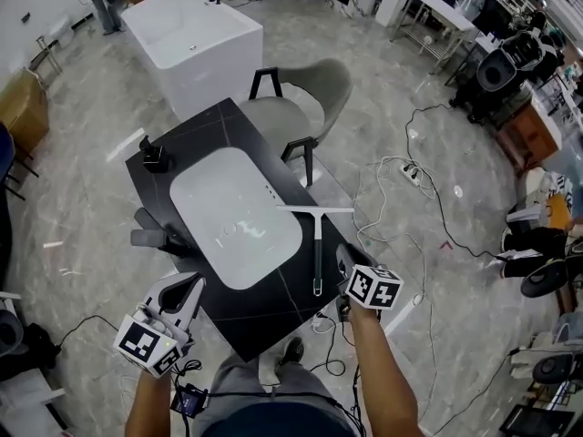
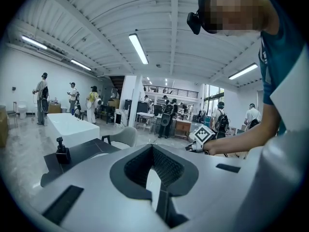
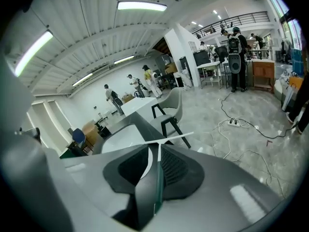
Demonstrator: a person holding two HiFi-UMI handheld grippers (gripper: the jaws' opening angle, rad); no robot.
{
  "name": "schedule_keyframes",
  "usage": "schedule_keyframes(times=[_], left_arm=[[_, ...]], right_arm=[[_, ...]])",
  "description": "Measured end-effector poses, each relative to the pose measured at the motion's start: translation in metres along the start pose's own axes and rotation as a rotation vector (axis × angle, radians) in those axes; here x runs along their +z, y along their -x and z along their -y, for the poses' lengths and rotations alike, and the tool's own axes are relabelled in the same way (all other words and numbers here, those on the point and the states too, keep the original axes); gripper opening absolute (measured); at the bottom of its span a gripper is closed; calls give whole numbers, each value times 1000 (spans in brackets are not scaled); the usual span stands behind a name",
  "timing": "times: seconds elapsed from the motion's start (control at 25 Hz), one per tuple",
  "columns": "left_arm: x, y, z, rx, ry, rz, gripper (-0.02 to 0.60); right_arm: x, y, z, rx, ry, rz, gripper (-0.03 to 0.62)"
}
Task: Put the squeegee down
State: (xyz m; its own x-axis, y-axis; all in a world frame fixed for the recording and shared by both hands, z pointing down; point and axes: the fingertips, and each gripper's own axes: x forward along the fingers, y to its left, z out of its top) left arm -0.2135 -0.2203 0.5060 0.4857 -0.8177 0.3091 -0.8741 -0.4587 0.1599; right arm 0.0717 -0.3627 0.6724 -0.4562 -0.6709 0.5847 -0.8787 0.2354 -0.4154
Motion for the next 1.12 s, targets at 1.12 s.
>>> schedule_keyframes(times=[1.12], left_arm=[[29, 67, 41, 89, -18, 59, 3]], right_arm=[[92, 157, -80, 171, 229, 243, 8]])
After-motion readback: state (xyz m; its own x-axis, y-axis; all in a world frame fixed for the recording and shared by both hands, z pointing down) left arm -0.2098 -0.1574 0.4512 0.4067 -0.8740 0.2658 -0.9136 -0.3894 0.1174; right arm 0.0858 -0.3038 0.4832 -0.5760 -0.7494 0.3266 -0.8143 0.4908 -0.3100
